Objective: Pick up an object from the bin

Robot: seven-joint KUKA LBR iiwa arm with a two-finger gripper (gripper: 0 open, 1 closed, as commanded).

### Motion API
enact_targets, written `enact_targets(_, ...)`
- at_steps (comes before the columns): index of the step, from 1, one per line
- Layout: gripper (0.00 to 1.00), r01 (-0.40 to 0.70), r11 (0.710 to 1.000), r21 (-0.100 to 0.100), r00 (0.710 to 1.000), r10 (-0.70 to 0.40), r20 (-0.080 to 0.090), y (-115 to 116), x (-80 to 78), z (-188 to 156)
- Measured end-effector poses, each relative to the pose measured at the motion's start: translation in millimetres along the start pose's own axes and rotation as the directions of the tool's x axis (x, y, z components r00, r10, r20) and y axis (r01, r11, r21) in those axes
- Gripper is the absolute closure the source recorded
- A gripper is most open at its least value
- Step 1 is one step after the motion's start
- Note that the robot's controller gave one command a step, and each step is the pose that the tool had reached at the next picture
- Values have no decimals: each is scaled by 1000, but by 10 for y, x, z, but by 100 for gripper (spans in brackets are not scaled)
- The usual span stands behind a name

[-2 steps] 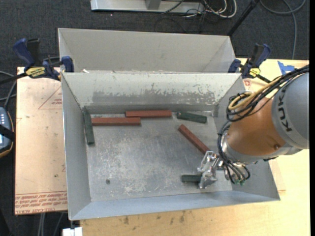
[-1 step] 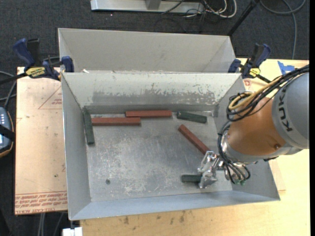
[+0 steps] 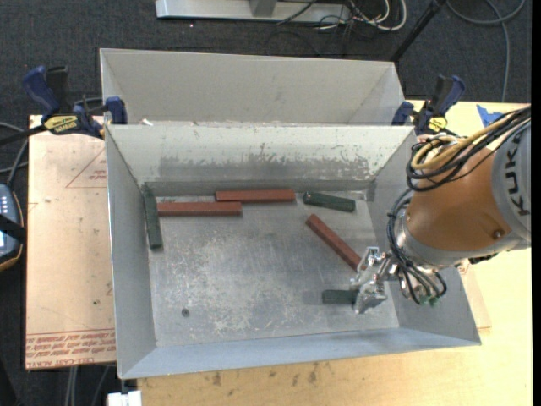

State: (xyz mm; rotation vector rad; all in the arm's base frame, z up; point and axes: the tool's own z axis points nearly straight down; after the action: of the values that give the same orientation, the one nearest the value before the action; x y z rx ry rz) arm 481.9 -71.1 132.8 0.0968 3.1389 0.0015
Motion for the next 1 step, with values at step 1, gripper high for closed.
enact_targets(1, 100, 31, 1000, 0, 1000, -31, -4, -76, -65, -616)
